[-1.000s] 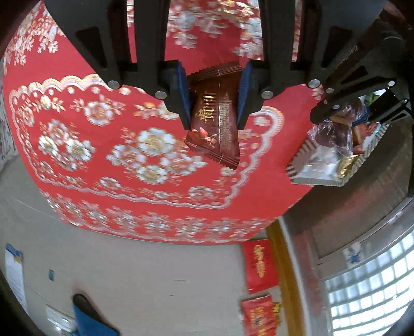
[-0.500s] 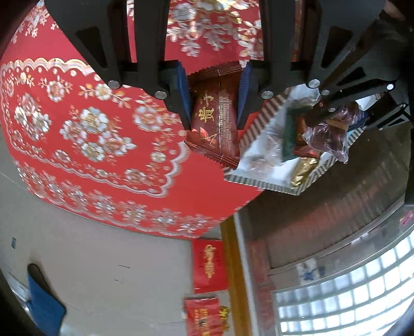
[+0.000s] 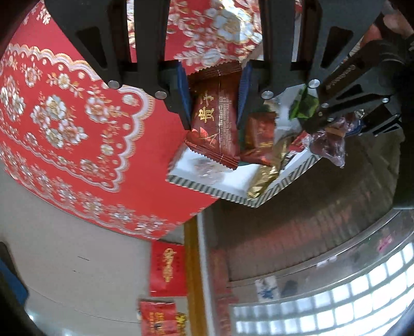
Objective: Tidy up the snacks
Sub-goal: 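Carry the dates bag and brown packet over the white tray, then open both tools to drop the dates and packet in the tray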
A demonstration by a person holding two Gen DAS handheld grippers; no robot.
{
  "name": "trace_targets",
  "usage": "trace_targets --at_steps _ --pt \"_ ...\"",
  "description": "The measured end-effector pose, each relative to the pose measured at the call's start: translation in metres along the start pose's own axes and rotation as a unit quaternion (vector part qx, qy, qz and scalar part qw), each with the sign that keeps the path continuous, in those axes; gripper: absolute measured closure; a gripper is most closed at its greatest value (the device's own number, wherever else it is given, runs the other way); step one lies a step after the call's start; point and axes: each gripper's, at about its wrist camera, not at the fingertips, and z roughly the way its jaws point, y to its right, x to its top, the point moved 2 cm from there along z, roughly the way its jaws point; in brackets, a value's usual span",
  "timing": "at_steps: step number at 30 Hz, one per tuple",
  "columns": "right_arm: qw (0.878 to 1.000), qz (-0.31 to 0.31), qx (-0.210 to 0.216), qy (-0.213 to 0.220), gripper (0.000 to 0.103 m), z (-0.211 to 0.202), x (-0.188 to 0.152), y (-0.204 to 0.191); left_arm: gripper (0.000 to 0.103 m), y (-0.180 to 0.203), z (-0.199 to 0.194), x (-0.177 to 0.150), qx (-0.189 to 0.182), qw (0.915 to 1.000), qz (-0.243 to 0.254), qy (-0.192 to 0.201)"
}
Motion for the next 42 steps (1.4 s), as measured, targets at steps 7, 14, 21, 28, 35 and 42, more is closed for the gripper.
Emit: trace_targets --at_steps 7,14,21,28,35,42 --pt "0.999 -0.022 0.018 -0.018 0.073 0.02 0.0 -0.027 0.064 -0.011 0.012 -0.008 0.007 0.9999 -0.007 -0.01" --pt "0.998 -0.029 0.037 -0.038 0.073 0.034 -0.008 -0.043 0.064 -0.021 0.023 -0.012 0.015 0.9996 -0.014 -0.018" --pt "0.998 -0.029 0.038 -0.049 0.073 0.042 -0.018 -0.046 0.064 -0.027 0.027 -0.016 0.025 0.9994 -0.019 -0.013" --pt "0.997 -0.032 0.042 -0.059 0.073 0.046 -0.027 -0.05 0.064 -0.032 0.037 -0.025 0.028 0.9991 -0.025 -0.016" --pt "0.994 0.008 0.08 -0.072 0.07 0.051 -0.037 -0.046 0.061 -0.038 0.032 -0.029 0.038 0.9987 -0.034 -0.001" --pt "0.996 0.017 0.087 -0.026 0.056 0.014 -0.034 -0.048 0.036 -0.046 0.007 -0.027 0.045 0.9962 -0.06 0.044"
